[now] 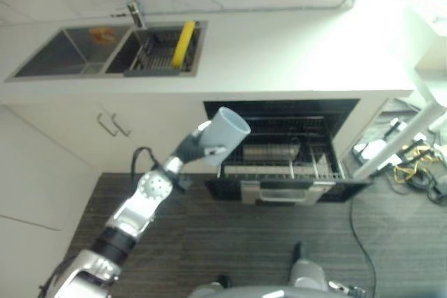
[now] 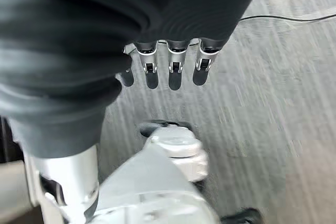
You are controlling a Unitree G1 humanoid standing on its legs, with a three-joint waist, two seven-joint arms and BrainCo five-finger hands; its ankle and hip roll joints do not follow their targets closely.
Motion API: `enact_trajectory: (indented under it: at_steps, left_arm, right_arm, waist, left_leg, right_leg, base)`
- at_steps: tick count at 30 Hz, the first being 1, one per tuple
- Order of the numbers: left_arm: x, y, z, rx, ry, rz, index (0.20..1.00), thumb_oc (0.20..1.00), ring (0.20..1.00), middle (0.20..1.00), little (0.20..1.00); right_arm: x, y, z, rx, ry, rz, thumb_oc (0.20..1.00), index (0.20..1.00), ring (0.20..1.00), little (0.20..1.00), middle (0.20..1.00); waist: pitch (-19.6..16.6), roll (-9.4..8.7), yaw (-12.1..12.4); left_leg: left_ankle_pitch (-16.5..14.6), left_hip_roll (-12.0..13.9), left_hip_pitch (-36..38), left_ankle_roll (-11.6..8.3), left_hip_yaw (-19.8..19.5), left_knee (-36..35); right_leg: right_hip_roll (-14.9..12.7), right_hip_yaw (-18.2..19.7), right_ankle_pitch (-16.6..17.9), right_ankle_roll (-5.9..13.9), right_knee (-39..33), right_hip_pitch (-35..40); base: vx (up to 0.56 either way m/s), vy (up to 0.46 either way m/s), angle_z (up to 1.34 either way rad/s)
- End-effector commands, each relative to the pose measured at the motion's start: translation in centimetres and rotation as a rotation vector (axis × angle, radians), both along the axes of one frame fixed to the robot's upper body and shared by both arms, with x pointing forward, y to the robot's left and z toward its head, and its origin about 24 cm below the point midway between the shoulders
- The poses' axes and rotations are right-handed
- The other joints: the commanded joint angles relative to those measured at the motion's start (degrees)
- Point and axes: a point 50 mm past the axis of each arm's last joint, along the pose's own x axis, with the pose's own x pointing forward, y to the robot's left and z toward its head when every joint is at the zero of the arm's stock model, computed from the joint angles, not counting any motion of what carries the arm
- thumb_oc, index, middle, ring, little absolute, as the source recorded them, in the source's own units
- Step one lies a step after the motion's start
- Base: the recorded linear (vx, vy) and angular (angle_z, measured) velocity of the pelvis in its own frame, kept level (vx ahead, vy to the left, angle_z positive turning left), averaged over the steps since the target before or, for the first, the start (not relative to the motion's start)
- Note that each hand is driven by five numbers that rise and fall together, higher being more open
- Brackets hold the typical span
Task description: Place the dishes in the dishwasher.
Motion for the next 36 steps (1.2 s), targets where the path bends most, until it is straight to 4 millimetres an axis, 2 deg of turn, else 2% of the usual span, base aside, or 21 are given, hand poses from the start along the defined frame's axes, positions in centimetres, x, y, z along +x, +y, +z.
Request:
enact_trajectory:
  at_steps: [1, 4, 10, 12, 13, 16, 18, 20, 22, 24, 25, 26, 29, 32, 34, 35, 36]
  left_arm:
    - [1.5, -0.4, 5.3, -0.029, -0.230, -0.021, 0.200, 0.200, 0.200, 0.200, 0.200]
    - [1.2, -0.3, 5.3, -0.043, -0.212, -0.022, 0.200, 0.200, 0.200, 0.200, 0.200]
    - [0.8, -0.3, 5.2, -0.068, -0.204, -0.019, 0.200, 0.200, 0.200, 0.200, 0.200]
    - [0.7, 0.1, 5.4, -0.105, -0.210, -0.004, 0.200, 0.200, 0.200, 0.200, 0.200]
    - [0.5, 0.4, 5.3, -0.168, -0.223, 0.017, 0.200, 0.200, 0.200, 0.200, 0.200]
    - [0.3, 0.9, 5.0, -0.234, -0.214, 0.054, 0.200, 0.200, 0.200, 0.200, 0.200]
    - [-0.3, 1.7, 3.9, -0.328, -0.210, 0.164, 0.200, 0.200, 0.200, 0.200, 0.200]
    - [-1.1, 2.7, 2.8, -0.448, -0.238, 0.348, 0.200, 0.200, 0.200, 0.200, 0.200]
    - [-1.7, 3.1, 2.1, -0.446, -0.293, 0.469, 0.200, 0.200, 0.200, 0.200, 0.200]
    - [-2.2, 3.3, 1.4, -0.441, -0.339, 0.592, 0.200, 0.200, 0.200, 0.200, 0.200]
    - [-2.4, 3.4, 1.0, -0.434, -0.360, 0.682, 0.200, 0.200, 0.200, 0.200, 0.200]
    - [-2.5, 3.4, 0.8, -0.445, -0.352, 0.715, 0.200, 0.200, 0.200, 0.200, 0.200]
    - [-2.7, 3.4, 0.8, -0.442, -0.391, 0.785, 0.200, 0.200, 0.200, 0.200, 0.200]
    - [-2.8, 3.0, 2.1, -0.362, -0.534, 0.803, 0.200, 0.200, 0.200, 0.200, 0.200]
    - [-2.7, 2.8, 3.2, -0.340, -0.634, 0.807, 0.200, 0.200, 0.200, 0.200, 0.200]
    - [-2.6, 2.2, 4.1, -0.333, -0.721, 0.781, 0.200, 0.200, 0.200, 0.200, 0.200]
    - [-2.6, 1.8, 4.4, -0.325, -0.750, 0.767, 0.200, 0.200, 0.200, 0.200, 0.200]
  right_arm:
    - [-0.7, 0.2, -0.1, -0.001, 0.007, 0.040, 1.000, 1.000, 1.000, 1.000, 1.000]
    - [-0.2, 0.1, 0.1, -0.010, -0.031, 0.045, 1.000, 1.000, 1.000, 1.000, 1.000]
    - [1.6, -0.7, 0.8, -0.034, -0.127, 0.102, 1.000, 1.000, 1.000, 1.000, 1.000]
    - [3.4, -0.5, 1.4, 0.015, -0.221, 0.134, 1.000, 1.000, 1.000, 1.000, 1.000]
    - [5.4, 0.2, 2.3, 0.085, -0.313, 0.125, 1.000, 1.000, 1.000, 1.000, 1.000]
    - [6.8, 1.1, 3.3, 0.131, -0.399, 0.128, 1.000, 1.000, 1.000, 1.000, 1.000]
    - [8.3, 1.6, 5.5, 0.124, -0.566, 0.131, 1.000, 1.000, 1.000, 1.000, 1.000]
    - [10.7, 1.5, 10.1, 0.014, -0.900, 0.088, 1.000, 1.000, 1.000, 1.000, 1.000]
    - [12.0, 1.1, 14.5, -0.009, -1.176, 0.038, 1.000, 1.000, 1.000, 1.000, 1.000]
    - [12.5, 0.9, 18.1, -0.079, -1.383, 0.018, 1.000, 1.000, 1.000, 1.000, 1.000]
    - [12.8, 1.0, 20.8, -0.123, -1.519, 0.047, 1.000, 1.000, 1.000, 1.000, 1.000]
    - [12.8, 1.1, 22.0, -0.143, -1.586, 0.054, 1.000, 1.000, 1.000, 1.000, 1.000]
    - [12.5, 1.3, 24.9, -0.170, -1.760, 0.075, 1.000, 1.000, 1.000, 1.000, 1.000]
    - [12.5, 2.1, 27.0, -0.121, -1.889, 0.185, 1.000, 1.000, 1.000, 1.000, 1.000]
    - [13.1, 3.3, 27.7, -0.055, -1.906, 0.324, 1.000, 1.000, 1.000, 1.000, 1.000]
    - [14.2, 4.6, 27.7, 0.062, -1.864, 0.394, 1.000, 1.000, 1.000, 1.000, 1.000]
    - [14.8, 5.2, 27.6, 0.138, -1.841, 0.388, 1.000, 1.000, 1.000, 1.000, 1.000]
  waist:
    - [-1.1, 0.83, -1.1]
    - [-1.8, 0.28, -0.6]
    - [-2.8, 0.66, -1.2]
    - [-2.9, 0.64, -1.4]
    - [-2.9, 0.26, -2.0]
    - [-2.9, -0.25, -2.9]
    - [-2.9, -0.93, -4.2]
    - [-3.0, -1.70, -6.0]
    - [-3.3, -2.02, -7.3]
    - [-3.3, -2.11, -8.4]
    - [-3.3, -2.13, -9.2]
    - [-3.3, -2.12, -9.5]
    - [-3.4, -2.16, -10.3]
    - [-3.7, -2.16, -10.4]
    - [-4.0, -2.19, -9.9]
    - [-4.3, -2.33, -8.9]
    - [-4.4, -2.41, -8.5]
  left_leg:
    - [0.5, -1.8, -6.6, 4.31, 2.5, 0.4]
    - [0.7, 0.0, -6.1, 2.93, 3.7, 1.1]
    - [1.4, 2.5, -6.4, 0.49, 2.9, 2.9]
    - [1.5, 3.0, -6.4, -0.18, 2.8, 3.6]
    - [1.5, 3.2, -6.5, -0.45, 2.5, 4.2]
    - [1.3, 3.3, -6.7, -0.50, 2.5, 5.0]
    - [1.1, 3.2, -6.7, -0.39, 3.0, 5.7]
    - [0.7, 2.9, -6.2, 0.17, 4.1, 5.8]
    - [0.2, 2.5, -5.8, 0.64, 4.9, 5.9]
    - [-0.4, 1.9, -5.5, 1.10, 5.3, 6.2]
    - [-1.0, 1.5, -5.3, 1.48, 5.7, 6.5]
    - [-1.3, 1.2, -5.2, 1.65, 5.9, 6.6]
    - [-2.1, 0.7, -4.9, 2.15, 6.8, 7.1]
    - [-2.6, 0.4, -4.7, 2.28, 7.3, 7.2]
    - [-2.8, 0.3, -4.8, 2.06, 7.1, 7.4]
    - [-2.8, 0.2, -4.8, 1.90, 6.6, 7.0]
    - [-2.7, 0.1, -4.8, 1.74, 6.3, 6.9]
  right_leg:
    - [-2.4, -1.1, -8.7, 5.90, 4.8, 3.3]
    - [-1.3, -2.1, -9.1, 5.08, 1.6, 5.4]
    - [2.0, -0.6, -10.3, 2.25, -2.4, 8.3]
    - [2.4, -0.7, -10.0, 1.64, -3.8, 9.1]
    - [2.6, -0.6, -9.9, 1.27, -3.9, 9.2]
    - [2.6, -0.3, -10.1, 1.04, -3.5, 9.0]
    - [2.6, 0.2, -10.4, 0.92, -2.8, 8.6]
    - [2.7, 1.1, -10.7, 0.88, -2.2, 8.4]
    - [2.8, 2.1, -10.8, 0.92, -1.6, 7.9]
    - [2.8, 3.1, -11.1, 0.94, -0.7, 7.4]
    - [2.9, 3.7, -11.4, 0.96, -0.1, 7.1]
    - [2.9, 4.1, -11.5, 1.03, 0.1, 7.0]
    - [2.9, 4.9, -11.9, 1.21, 0.9, 6.6]
    - [2.8, 5.2, -11.9, 1.30, 0.9, 6.6]
    - [2.7, 5.1, -11.9, 1.33, 0.9, 6.6]
    - [2.6, 4.8, -11.8, 1.31, 0.3, 7.0]
    - [2.5, 4.5, -11.6, 1.33, 0.0, 7.2]
  base:
    - [0.03, -0.319, -0.06]
    - [0.04, -0.307, 0.11]
    - [0.04, -0.172, 0.02]
    - [0.03, -0.132, -0.01]
    - [0.01, -0.103, -0.03]
    - [-0.01, -0.054, 0.00]
    - [-0.01, -0.017, -0.01]
    - [0.00, 0.004, -0.14]
    - [0.00, 0.038, -0.39]
    - [0.01, 0.060, -0.43]
    - [0.01, 0.061, -0.43]
    - [0.01, 0.053, -0.53]
    - [-0.01, 0.027, -0.33]
    - [-0.01, 0.012, -0.11]
    - [-0.03, -0.006, -0.07]
    - [-0.03, -0.027, 0.03]
    - [-0.02, -0.057, 0.04]
